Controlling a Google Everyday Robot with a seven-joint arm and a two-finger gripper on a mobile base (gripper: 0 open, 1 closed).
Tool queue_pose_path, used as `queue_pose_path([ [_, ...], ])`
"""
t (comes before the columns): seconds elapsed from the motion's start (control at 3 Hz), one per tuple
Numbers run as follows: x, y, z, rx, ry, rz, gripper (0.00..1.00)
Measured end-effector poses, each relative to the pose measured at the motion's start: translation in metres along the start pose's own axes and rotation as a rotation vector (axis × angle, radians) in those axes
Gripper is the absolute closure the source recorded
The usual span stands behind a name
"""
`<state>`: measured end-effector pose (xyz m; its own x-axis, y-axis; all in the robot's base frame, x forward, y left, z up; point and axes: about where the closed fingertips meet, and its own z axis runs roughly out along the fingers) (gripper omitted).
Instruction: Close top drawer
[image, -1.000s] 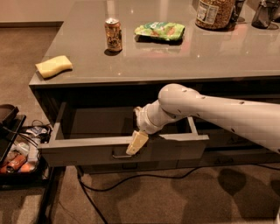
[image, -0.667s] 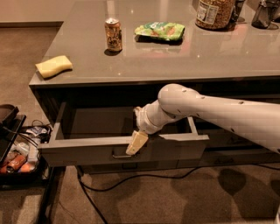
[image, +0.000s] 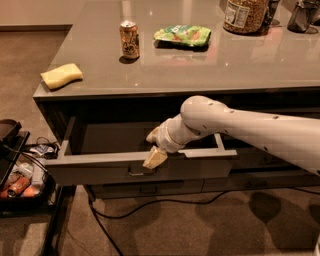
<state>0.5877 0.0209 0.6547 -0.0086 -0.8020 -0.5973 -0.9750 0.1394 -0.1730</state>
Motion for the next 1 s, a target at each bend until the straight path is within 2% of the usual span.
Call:
queue_pose_path([
  [0.67, 0.0, 0.0001, 0.0001, 0.0, 0.0, 0.0, 0.88],
  [1.0, 0.0, 0.0001, 0.0001, 0.0, 0.0, 0.0, 1.0],
])
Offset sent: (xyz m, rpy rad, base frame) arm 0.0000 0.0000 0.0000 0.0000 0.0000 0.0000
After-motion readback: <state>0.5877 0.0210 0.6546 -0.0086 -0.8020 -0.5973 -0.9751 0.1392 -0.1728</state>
